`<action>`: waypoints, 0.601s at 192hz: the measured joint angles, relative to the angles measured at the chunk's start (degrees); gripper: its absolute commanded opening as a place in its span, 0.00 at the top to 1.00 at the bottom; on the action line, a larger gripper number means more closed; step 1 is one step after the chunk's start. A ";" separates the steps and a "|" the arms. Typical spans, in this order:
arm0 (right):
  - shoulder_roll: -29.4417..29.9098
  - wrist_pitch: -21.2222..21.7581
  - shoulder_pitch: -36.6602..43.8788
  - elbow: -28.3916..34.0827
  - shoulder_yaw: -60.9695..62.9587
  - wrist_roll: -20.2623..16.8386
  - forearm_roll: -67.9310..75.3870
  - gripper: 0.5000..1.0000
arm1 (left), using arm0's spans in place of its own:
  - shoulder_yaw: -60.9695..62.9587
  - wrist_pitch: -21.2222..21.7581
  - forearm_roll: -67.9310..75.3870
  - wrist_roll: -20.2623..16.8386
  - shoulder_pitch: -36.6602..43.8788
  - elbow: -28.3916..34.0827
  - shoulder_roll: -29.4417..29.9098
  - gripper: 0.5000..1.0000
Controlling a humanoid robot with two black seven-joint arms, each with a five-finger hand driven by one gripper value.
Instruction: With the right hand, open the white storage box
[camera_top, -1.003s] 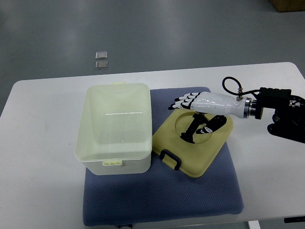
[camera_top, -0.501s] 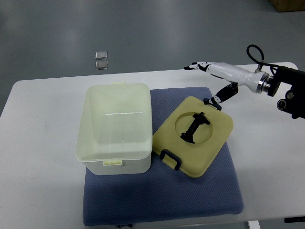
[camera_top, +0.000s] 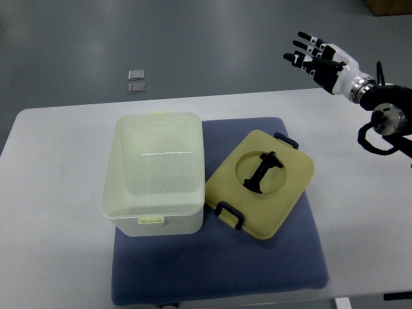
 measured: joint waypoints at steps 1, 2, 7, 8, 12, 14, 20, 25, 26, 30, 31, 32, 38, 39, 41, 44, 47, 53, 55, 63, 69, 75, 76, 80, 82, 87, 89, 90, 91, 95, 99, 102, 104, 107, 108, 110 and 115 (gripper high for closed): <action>0.15 0.00 -0.06 -0.09 0.07 -0.01 0.33 0.14 | 0.00 0.00 0.00 0.00 0.00 0.00 0.00 0.00; 0.29 0.01 -0.13 -0.18 0.14 -0.02 0.66 0.14 | 0.00 0.00 0.00 0.00 0.00 0.00 0.00 0.00; 1.18 0.12 -0.58 -0.70 0.64 -0.05 2.22 0.14 | 0.00 0.00 0.00 0.00 0.01 0.00 0.00 0.00; 1.33 0.15 -0.68 -0.79 0.75 -0.05 2.44 0.14 | 0.00 0.00 0.00 0.00 0.01 0.00 0.00 0.00; 1.93 0.30 -1.06 -1.14 1.28 -0.06 3.16 0.14 | 0.00 0.00 0.00 0.00 0.01 0.00 0.00 0.00; 2.23 0.38 -1.29 -1.31 1.61 -0.06 3.44 0.14 | 0.00 0.00 0.00 0.00 0.01 0.00 0.00 0.00; 3.17 0.61 -2.02 -1.81 2.86 -0.07 4.02 0.14 | -0.02 0.00 0.00 0.00 0.01 0.00 0.00 0.00; 3.92 0.81 -2.76 -2.17 4.19 -0.07 4.27 0.14 | -0.03 0.00 0.00 0.00 0.00 0.00 0.00 0.00; 4.06 0.86 -2.90 -2.23 4.47 -0.07 4.29 0.14 | -0.03 0.00 0.00 0.00 0.00 0.00 0.00 0.00; 4.73 1.13 -3.59 -2.47 5.97 -0.08 4.34 0.14 | -0.04 0.00 -0.01 0.00 0.00 0.00 0.00 0.00; 4.86 1.19 -3.73 -2.51 6.28 -0.08 4.34 0.14 | -0.04 0.00 -0.01 0.00 0.00 0.00 0.00 0.00; 4.98 1.26 -3.90 -2.54 6.60 -0.08 4.34 0.14 | -0.04 0.00 -0.01 0.00 0.00 0.00 0.00 0.00; 5.64 1.79 -4.80 -2.71 8.55 -0.08 4.27 0.14 | -0.05 -0.01 -0.02 0.00 0.00 0.02 0.00 0.00; 5.74 1.90 -4.93 -2.73 8.86 -0.08 4.25 0.14 | -0.05 -0.01 -0.02 0.00 -0.01 0.02 0.00 0.00; 5.92 2.12 -5.22 -2.78 9.45 -0.08 4.21 0.14 | -0.05 -0.02 -0.02 0.00 -0.01 0.03 0.00 0.00; 6.14 2.51 -5.66 -2.84 10.24 -0.08 4.12 0.14 | -0.06 -0.02 -0.03 0.00 -0.01 0.04 0.00 0.00; 6.32 2.95 -6.11 -2.90 10.97 -0.08 4.01 0.14 | -0.06 -0.03 -0.03 0.00 -0.02 0.05 0.00 0.00; 6.60 4.22 -7.07 -3.08 12.29 -0.08 3.67 0.14 | -0.06 -0.04 -0.04 -0.01 -0.01 0.06 0.00 0.00; 6.66 4.64 -7.33 -3.15 12.56 -0.08 3.54 0.14 | -0.06 -0.04 -0.04 0.00 -0.01 0.06 0.00 0.00; 6.85 6.52 -8.19 -3.62 13.37 -0.08 2.77 0.14 | -0.05 -0.06 -0.05 -0.01 0.01 0.06 0.00 0.00; 7.01 8.06 -8.64 -4.23 13.85 -0.08 1.95 0.14 | -0.04 -0.07 -0.06 0.00 0.00 0.06 0.00 0.00; 7.14 9.17 -8.84 -4.85 14.16 -0.08 1.26 0.14 | -0.02 -0.08 -0.06 -0.01 0.00 0.05 0.00 0.00; 7.16 9.35 -8.87 -4.97 14.21 -0.08 1.15 0.14 | -0.02 -0.08 -0.06 0.00 -0.01 0.04 0.00 0.00; 7.27 10.03 -8.95 -5.42 14.34 -0.11 0.78 0.14 | 0.00 -0.08 -0.06 -0.01 -0.01 0.03 0.00 0.00; 7.33 10.35 -8.99 -5.64 14.37 -0.14 0.63 0.14 | 0.00 -0.08 -0.06 -0.01 -0.01 0.02 0.00 0.00; 7.47 11.08 -9.08 -6.13 14.38 -0.20 0.31 0.14 | 0.01 -0.08 -0.05 -0.01 -0.01 0.00 0.00 0.00; 7.55 11.47 -9.12 -6.38 14.38 -0.24 0.16 0.14 | 0.01 -0.09 -0.05 -0.01 -0.01 -0.01 0.00 0.00; 7.57 11.59 -9.13 -6.45 14.38 -0.26 0.12 0.14 | 0.01 -0.09 -0.05 0.00 -0.01 -0.02 0.00 0.00; 7.59 11.70 -9.14 -6.52 14.36 -0.28 0.08 0.14 | 0.02 -0.09 -0.05 -0.01 -0.01 -0.02 0.00 0.00; 7.64 12.13 -9.16 -6.78 14.25 -0.35 -0.04 0.14 | 0.02 -0.09 -0.05 -0.01 -0.01 -0.04 0.00 0.00; 7.69 12.54 -9.18 -6.98 14.09 -0.43 -0.15 0.14 | 0.02 -0.09 -0.04 -0.01 -0.01 -0.05 0.00 0.00; 7.71 12.82 -9.20 -7.10 13.97 -0.50 -0.22 0.14 | 0.02 -0.09 -0.03 -0.01 -0.01 -0.06 0.00 0.00; 7.74 13.09 -9.21 -7.20 13.84 -0.56 -0.30 0.14 | 0.03 -0.09 -0.03 -0.01 -0.01 -0.07 0.00 0.00; 7.75 13.34 -9.22 -7.28 13.73 -0.62 -0.40 0.14 | 0.03 -0.09 -0.01 -0.01 -0.01 -0.07 0.00 0.00; 7.75 13.42 -9.22 -7.30 13.70 -0.64 -0.43 0.14 | 0.03 -0.09 -0.01 -0.01 -0.01 -0.07 0.00 0.00; 7.76 13.57 -9.23 -7.34 13.64 -0.68 -0.51 0.14 | 0.03 -0.09 0.00 -0.01 -0.01 -0.07 0.00 0.00; 7.76 13.92 -9.23 -7.42 13.52 -0.76 -0.77 0.14 | 0.03 -0.09 0.02 -0.01 0.00 -0.07 0.00 0.00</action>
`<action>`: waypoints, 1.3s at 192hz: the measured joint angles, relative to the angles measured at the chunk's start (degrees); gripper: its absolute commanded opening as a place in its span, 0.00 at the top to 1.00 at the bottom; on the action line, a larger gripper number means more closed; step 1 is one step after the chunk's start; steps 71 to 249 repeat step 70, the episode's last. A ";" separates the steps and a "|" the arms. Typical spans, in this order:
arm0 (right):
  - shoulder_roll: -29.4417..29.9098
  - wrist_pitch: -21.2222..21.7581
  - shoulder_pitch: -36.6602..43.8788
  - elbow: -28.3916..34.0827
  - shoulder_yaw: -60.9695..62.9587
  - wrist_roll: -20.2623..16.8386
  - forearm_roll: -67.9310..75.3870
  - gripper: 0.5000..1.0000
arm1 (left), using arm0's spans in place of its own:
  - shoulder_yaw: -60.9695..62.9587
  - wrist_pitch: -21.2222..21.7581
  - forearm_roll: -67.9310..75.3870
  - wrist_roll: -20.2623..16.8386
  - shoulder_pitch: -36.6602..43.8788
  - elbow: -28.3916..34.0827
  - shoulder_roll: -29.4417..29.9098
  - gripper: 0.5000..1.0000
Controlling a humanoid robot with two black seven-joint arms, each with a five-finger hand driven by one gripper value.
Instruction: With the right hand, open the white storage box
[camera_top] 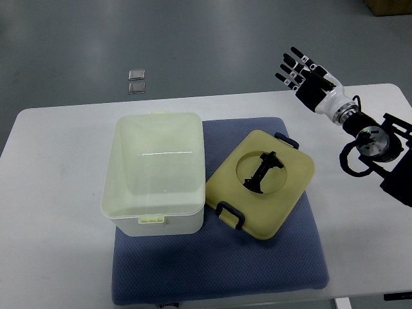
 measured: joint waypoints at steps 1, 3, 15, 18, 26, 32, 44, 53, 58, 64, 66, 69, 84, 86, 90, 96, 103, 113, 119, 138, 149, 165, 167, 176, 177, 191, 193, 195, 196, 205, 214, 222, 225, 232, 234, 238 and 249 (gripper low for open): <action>0.00 0.06 0.00 -0.01 -0.02 -0.01 -0.06 0.14 | 0.00 0.00 0.00 0.00 0.00 0.00 0.00 0.00; 0.01 0.17 0.00 -0.03 -0.06 -0.04 -0.20 0.14 | 0.00 0.00 0.01 0.00 0.00 0.00 0.00 0.00; 0.02 0.60 -0.01 -0.10 -0.18 -0.17 -1.30 0.14 | 0.01 0.00 0.05 0.00 0.01 -0.01 0.00 0.00; 0.02 0.63 -0.01 -0.10 -0.19 -0.20 -1.57 0.14 | 0.01 0.00 0.06 0.00 0.00 -0.01 0.00 0.00; 0.04 0.64 -0.01 -0.12 -0.19 -0.26 -2.33 0.14 | 0.04 0.00 0.09 0.00 0.00 -0.01 0.00 0.00; 0.06 0.58 -0.01 -0.12 -0.19 -0.27 -2.71 0.14 | 0.06 0.00 0.10 0.00 0.00 -0.01 0.00 0.00; 0.32 0.30 -0.01 -0.12 -0.19 -0.28 -3.26 0.14 | 0.08 0.00 0.11 0.00 0.00 -0.02 0.00 0.00; 0.68 0.20 -0.01 -0.12 -0.19 -0.28 -3.48 0.14 | 0.09 0.00 0.12 -0.01 0.00 -0.02 0.00 0.00; 0.88 0.20 -0.01 -0.11 -0.19 -0.28 -3.56 0.14 | 0.09 0.00 0.12 0.00 0.00 -0.02 0.00 0.00; 1.06 0.34 -0.01 -0.11 -0.19 -0.28 -3.64 0.14 | 0.09 0.00 0.12 0.00 -0.01 -0.02 0.00 0.00; 1.09 0.40 -0.01 -0.11 -0.19 -0.28 -3.65 0.14 | 0.09 0.00 0.12 0.00 -0.01 -0.02 0.00 0.00; 1.13 0.49 -0.01 -0.11 -0.19 -0.28 -3.67 0.14 | 0.09 0.00 0.12 0.00 -0.01 -0.02 0.00 0.00; 1.14 0.52 -0.01 -0.11 -0.19 -0.28 -3.67 0.14 | 0.09 0.00 0.12 0.00 -0.01 -0.02 0.00 0.00; 1.14 0.52 -0.01 -0.11 -0.19 -0.28 -3.67 0.14 | 0.09 0.00 0.12 0.00 -0.01 -0.02 0.00 0.00; 1.14 0.52 -0.01 -0.11 -0.19 -0.28 -3.67 0.14 | 0.09 0.00 0.12 0.00 -0.01 -0.02 0.00 0.00; 1.14 0.52 -0.01 -0.11 -0.19 -0.28 -3.67 0.14 | 0.09 0.00 0.12 0.00 -0.01 -0.02 0.00 0.00; 1.14 0.52 -0.01 -0.11 -0.19 -0.28 -3.67 0.14 | 0.09 0.00 0.12 0.00 -0.01 -0.02 0.00 0.00; 1.14 0.52 -0.01 -0.11 -0.19 -0.28 -3.67 0.14 | 0.09 0.00 0.12 0.00 -0.01 -0.02 0.00 0.00; 1.14 0.52 -0.01 -0.11 -0.19 -0.28 -3.67 0.14 | 0.09 0.00 0.12 0.00 -0.01 -0.02 0.00 0.00; 1.14 0.52 -0.01 -0.11 -0.19 -0.28 -3.67 0.14 | 0.09 0.00 0.12 0.00 -0.01 -0.02 0.00 0.00; 1.14 0.52 -0.01 -0.11 -0.19 -0.28 -3.67 0.14 | 0.09 0.00 0.12 0.00 -0.01 -0.02 0.00 0.00; 1.14 0.52 -0.01 -0.11 -0.19 -0.28 -3.67 0.14 | 0.09 0.00 0.12 0.00 -0.01 -0.02 0.00 0.00; 1.14 0.52 -0.01 -0.11 -0.19 -0.28 -3.67 0.14 | 0.09 0.00 0.12 0.00 -0.01 -0.02 0.00 0.00; 1.14 0.52 -0.01 -0.11 -0.19 -0.28 -3.67 0.14 | 0.09 0.00 0.12 0.00 -0.01 -0.02 0.00 0.00; 1.14 0.52 -0.01 -0.11 -0.19 -0.28 -3.67 0.14 | 0.09 0.00 0.12 0.00 -0.01 -0.02 0.00 0.00; 1.14 0.52 -0.01 -0.11 -0.19 -0.28 -3.67 0.14 | 0.09 0.00 0.12 0.00 -0.01 -0.02 0.00 0.00; 1.14 0.52 -0.01 -0.11 -0.19 -0.28 -3.67 0.14 | 0.09 0.00 0.12 0.00 -0.01 -0.02 0.00 0.00; 1.14 0.52 -0.01 -0.11 -0.19 -0.28 -3.67 0.14 | 0.09 0.00 0.12 0.00 -0.01 -0.02 0.00 0.00; 1.14 0.52 -0.01 -0.11 -0.19 -0.28 -3.67 0.14 | 0.09 0.00 0.12 0.00 -0.01 -0.02 0.00 0.00; 1.14 0.52 -0.01 -0.11 -0.19 -0.28 -3.67 0.14 | 0.09 0.00 0.12 0.00 -0.01 -0.02 0.00 0.00; 1.14 0.52 -0.01 -0.11 -0.19 -0.28 -3.67 0.14 | 0.09 0.00 0.12 0.00 -0.01 -0.02 0.00 0.00; 1.14 0.52 -0.01 -0.11 -0.19 -0.28 -3.67 0.14 | 0.09 0.00 0.12 0.00 -0.01 -0.02 0.00 0.00; 1.14 0.52 -0.01 -0.11 -0.19 -0.28 -3.67 0.14 | 0.09 0.00 0.12 0.00 -0.01 -0.02 0.00 0.00; 1.14 0.52 -0.01 -0.11 -0.19 -0.28 -3.67 0.14 | 0.09 0.00 0.12 0.00 -0.01 -0.02 0.00 0.00; 1.14 0.52 -0.01 -0.11 -0.19 -0.28 -3.67 0.14 | 0.09 0.00 0.12 0.00 -0.01 -0.02 0.00 0.00; 1.14 0.52 -0.01 -0.11 -0.19 -0.28 -3.67 0.14 | 0.09 0.00 0.12 0.00 -0.01 -0.02 0.00 0.00; 1.14 0.52 -0.01 -0.11 -0.19 -0.28 -3.67 0.14 | 0.09 0.00 0.12 0.00 -0.01 -0.02 0.00 0.00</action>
